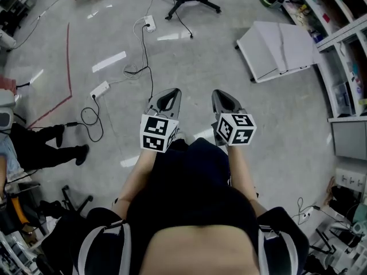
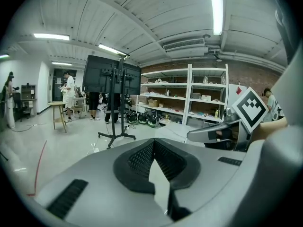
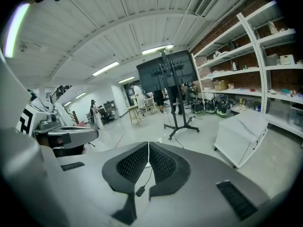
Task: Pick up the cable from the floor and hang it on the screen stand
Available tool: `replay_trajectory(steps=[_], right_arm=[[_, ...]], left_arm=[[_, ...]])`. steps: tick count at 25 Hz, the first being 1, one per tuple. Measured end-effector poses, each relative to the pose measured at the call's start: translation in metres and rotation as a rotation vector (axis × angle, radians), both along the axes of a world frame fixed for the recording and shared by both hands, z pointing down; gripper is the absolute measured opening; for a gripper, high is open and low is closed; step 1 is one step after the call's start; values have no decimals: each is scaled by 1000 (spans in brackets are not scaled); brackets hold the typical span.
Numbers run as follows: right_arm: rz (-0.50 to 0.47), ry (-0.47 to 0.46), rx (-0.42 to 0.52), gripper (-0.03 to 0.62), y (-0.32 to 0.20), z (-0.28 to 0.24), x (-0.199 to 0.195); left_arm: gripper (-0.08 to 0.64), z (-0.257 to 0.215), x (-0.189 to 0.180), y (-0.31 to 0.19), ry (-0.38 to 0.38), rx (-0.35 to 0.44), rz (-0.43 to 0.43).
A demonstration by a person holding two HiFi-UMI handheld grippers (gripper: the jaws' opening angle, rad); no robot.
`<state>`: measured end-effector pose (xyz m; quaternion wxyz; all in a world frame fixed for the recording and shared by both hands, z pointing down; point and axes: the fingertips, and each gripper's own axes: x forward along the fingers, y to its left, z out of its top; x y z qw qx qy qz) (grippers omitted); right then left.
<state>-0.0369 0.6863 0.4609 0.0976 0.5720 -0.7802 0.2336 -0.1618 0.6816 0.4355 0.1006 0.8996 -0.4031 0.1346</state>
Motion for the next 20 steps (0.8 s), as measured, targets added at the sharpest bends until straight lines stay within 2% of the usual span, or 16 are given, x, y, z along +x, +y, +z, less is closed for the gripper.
replay_trajectory(steps=[5,11,16,20], right_arm=[[21,4,-12,25,-7,4,-2],[-3,15,-5,25,-26,5,-1],[-32,-3,-3,25,-60,5,-10],[-58,-13,-9,25,-96,4,-2]], left_arm=[[8,9,-5,-7,3,-23,5],[8,19,-1,-18,6,-52,-6],[8,21,-2,-49,3,-57,-26],[8,17,11,-84,-6,-48,-34]])
